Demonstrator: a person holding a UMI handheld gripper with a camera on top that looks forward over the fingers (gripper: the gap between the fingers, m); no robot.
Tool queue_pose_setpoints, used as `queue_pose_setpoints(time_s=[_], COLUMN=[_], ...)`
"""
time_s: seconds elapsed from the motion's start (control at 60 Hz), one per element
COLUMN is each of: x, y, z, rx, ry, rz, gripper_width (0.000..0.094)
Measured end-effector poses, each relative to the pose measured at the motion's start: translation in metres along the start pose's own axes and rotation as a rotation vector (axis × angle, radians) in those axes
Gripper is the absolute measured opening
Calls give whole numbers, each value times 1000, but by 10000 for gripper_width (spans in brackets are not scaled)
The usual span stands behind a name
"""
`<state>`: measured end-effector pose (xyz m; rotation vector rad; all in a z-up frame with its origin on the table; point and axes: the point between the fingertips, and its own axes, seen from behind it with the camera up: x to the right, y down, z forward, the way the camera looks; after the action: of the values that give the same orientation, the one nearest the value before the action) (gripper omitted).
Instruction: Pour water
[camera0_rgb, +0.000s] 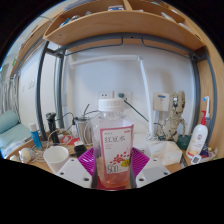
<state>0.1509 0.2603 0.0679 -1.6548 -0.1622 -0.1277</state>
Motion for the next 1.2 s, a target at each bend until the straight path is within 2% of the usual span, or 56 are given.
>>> queue_pose_setpoints(time_s=[0.15,0.283,0.417,0.583,0.617,0.667,0.683,0.75,0.983,1.2], x=[-5,-6,-6,-3,-1,1,1,2,-3,16], y=[3,26,23,24,29,35,35,34,44,38], z=[6,14,10,9,8,5,3,-8,-84,-179], rx=[28,-12,15,21,5,-13,-12,-9,-39,-53], ry=[22,33,45,65,72,82,82,85,37,78], rz=[-15,0,2,31,32,31,30,46,145,152], gripper_width=[460,479,509,631,695,870,881,842,860,857])
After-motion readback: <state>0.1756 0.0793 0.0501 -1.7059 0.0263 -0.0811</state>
